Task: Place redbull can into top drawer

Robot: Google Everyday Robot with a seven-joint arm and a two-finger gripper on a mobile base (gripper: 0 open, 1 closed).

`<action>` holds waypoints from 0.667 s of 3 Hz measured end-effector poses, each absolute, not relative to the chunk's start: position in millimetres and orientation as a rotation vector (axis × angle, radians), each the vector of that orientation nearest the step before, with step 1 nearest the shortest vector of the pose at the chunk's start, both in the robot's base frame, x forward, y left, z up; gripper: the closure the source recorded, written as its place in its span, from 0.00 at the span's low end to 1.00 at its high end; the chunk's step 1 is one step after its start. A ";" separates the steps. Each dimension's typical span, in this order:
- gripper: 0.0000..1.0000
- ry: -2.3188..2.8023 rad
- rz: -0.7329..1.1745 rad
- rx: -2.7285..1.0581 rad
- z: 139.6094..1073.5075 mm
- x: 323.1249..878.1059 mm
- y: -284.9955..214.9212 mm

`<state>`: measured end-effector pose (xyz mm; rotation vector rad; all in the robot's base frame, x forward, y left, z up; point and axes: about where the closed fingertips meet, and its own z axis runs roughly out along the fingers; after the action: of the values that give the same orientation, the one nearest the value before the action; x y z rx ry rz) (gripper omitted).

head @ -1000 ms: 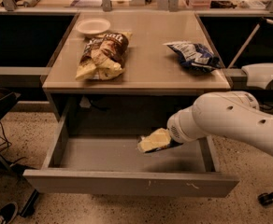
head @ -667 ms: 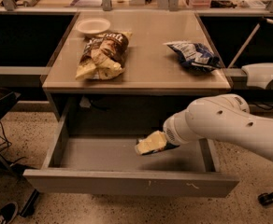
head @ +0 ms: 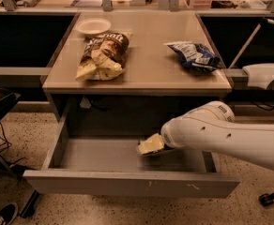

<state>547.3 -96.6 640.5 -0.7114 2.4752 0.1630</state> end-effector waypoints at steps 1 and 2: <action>1.00 2.476 0.138 -0.692 627.9 557.4 -100.4; 1.00 2.492 0.142 -0.677 615.9 561.0 -102.4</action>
Offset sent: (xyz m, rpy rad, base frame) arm 0.0182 -0.0082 -0.0437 -0.0044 0.0268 -0.0493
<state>561.0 -102.4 615.9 -0.6768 2.4918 0.1419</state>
